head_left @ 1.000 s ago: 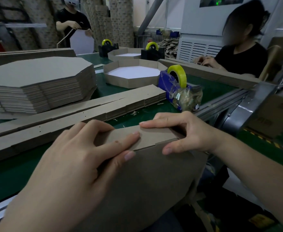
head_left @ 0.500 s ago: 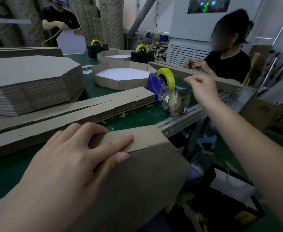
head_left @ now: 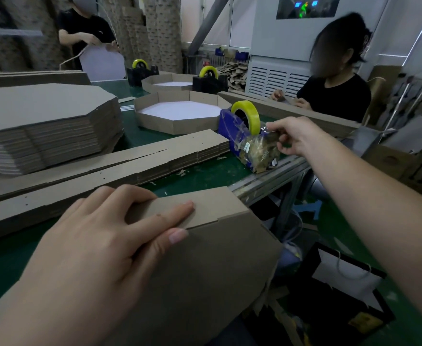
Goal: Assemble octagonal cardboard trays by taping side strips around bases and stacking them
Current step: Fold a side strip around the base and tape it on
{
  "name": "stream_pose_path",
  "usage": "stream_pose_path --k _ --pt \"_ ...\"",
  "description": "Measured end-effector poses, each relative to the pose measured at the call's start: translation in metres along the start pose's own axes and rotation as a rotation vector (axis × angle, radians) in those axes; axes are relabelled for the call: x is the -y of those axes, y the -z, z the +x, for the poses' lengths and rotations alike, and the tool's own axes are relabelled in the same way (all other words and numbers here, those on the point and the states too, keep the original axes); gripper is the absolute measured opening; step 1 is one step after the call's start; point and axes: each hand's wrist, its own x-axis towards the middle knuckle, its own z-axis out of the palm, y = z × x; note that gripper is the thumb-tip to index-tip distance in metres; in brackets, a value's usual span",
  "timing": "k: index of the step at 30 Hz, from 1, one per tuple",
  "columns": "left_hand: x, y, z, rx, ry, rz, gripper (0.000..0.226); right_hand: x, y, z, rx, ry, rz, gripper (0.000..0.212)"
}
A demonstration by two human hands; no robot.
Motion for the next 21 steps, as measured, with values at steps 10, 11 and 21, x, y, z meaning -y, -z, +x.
stream_pose_path --k 10,11,21 --pt "0.004 0.0 -0.001 0.018 0.025 -0.032 0.04 -0.049 0.007 -0.016 0.137 0.223 0.646 0.027" --pt "0.004 0.0 -0.001 0.019 0.026 -0.035 0.04 -0.053 0.006 -0.018 0.144 0.241 0.684 0.031" --pt "0.005 0.002 -0.002 0.032 0.026 -0.016 0.042 -0.066 0.006 -0.027 0.031 0.207 0.576 0.03"
